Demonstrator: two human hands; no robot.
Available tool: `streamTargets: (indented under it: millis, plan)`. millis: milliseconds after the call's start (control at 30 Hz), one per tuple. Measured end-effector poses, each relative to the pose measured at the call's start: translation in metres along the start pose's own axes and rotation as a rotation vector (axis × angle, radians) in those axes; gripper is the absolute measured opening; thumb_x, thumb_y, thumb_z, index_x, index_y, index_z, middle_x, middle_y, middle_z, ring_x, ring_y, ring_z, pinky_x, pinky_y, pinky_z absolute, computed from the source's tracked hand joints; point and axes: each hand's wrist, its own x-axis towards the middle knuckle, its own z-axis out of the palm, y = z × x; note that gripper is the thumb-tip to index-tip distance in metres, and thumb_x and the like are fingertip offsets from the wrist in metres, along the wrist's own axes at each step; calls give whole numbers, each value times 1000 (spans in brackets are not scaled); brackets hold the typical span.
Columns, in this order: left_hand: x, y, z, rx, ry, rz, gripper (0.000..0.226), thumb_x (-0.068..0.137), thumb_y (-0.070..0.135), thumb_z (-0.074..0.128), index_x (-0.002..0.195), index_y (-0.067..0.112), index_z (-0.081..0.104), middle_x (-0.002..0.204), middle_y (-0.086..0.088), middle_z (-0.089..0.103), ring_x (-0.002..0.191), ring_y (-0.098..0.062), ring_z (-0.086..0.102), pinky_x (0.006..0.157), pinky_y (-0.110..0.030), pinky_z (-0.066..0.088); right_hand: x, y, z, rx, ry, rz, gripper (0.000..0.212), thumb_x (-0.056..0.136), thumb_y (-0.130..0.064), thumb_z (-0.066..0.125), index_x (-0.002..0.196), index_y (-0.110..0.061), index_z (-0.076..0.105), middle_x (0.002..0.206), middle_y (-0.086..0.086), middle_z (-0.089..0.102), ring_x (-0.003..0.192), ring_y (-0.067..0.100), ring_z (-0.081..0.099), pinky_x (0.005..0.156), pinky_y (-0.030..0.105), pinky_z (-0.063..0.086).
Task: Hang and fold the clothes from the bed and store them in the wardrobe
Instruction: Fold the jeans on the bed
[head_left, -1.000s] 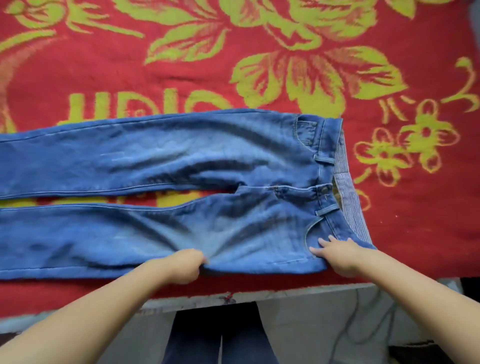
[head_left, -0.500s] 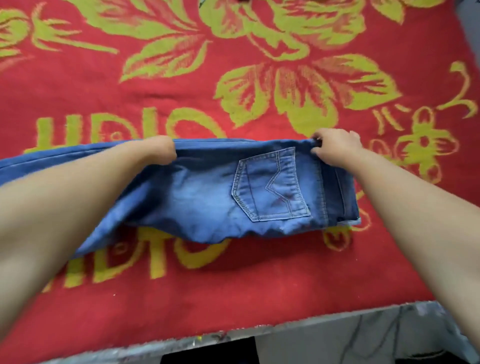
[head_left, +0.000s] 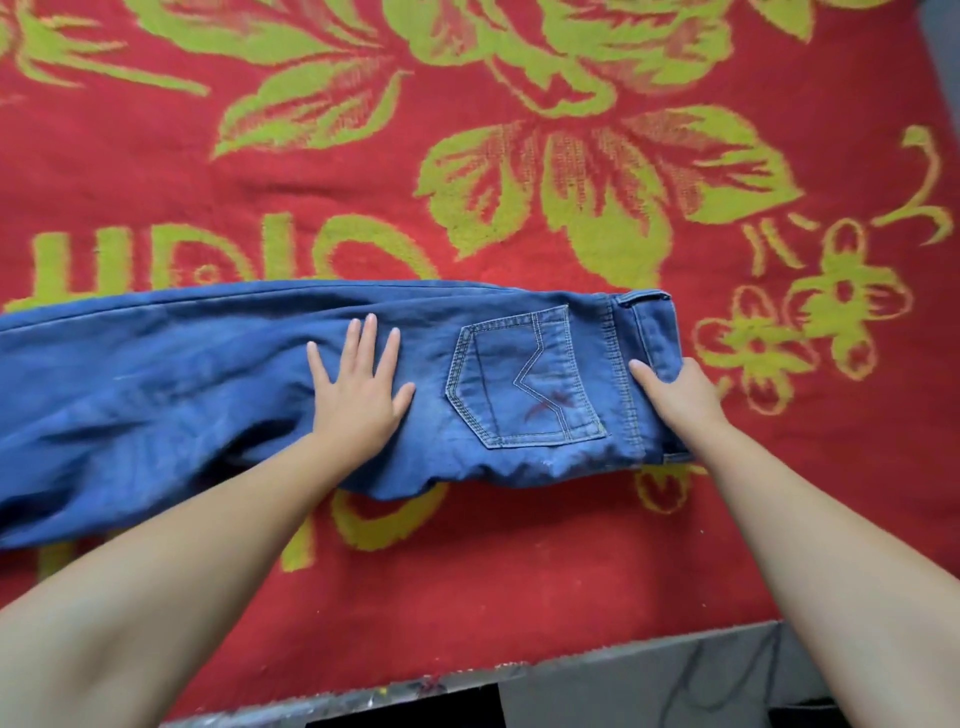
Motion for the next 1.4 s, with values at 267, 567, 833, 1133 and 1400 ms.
streamTargets:
  millis: [267,567,833,1133,1400]
  plan:
    - [-52,32,-5,-12,232,365,60,91,41,34,141,10,47,150,-12,40,137,-29,41,103,-72,24,3,30,-99,-565,94,-385,29,95,-37,56,106,-11,51,94,32,63,88,49,61,67,44,43]
    - [-116,38,14,-81,37,250,61,89,33,66,143,13,45,150,-10,41,139,-26,39,107,-64,26,-12,35,-95,-682,127,-257,65,84,-11,60,145,-4,37,137,29,44,124,45,44,101,54,39]
    - [-126,-72,3,-44,89,-119,74,77,9,70,145,7,41,148,-16,42,137,-30,41,109,-60,27,-96,-97,90,-565,-266,-804,57,96,-12,45,150,-22,31,154,-3,30,125,26,50,89,39,50]
    - [-151,-196,3,-35,-187,-291,37,86,34,62,113,12,51,112,-10,58,108,-32,56,84,-41,42,-112,-139,129,-701,-275,-607,22,92,-19,53,113,-12,49,116,13,45,90,37,57,73,40,47]
    - [-186,-308,-18,-350,-247,-316,13,92,23,61,84,13,61,92,-12,68,91,-29,63,70,-35,39,-131,-156,131,-679,-265,-606,27,94,-26,58,120,-19,60,115,7,63,105,29,59,81,36,45]
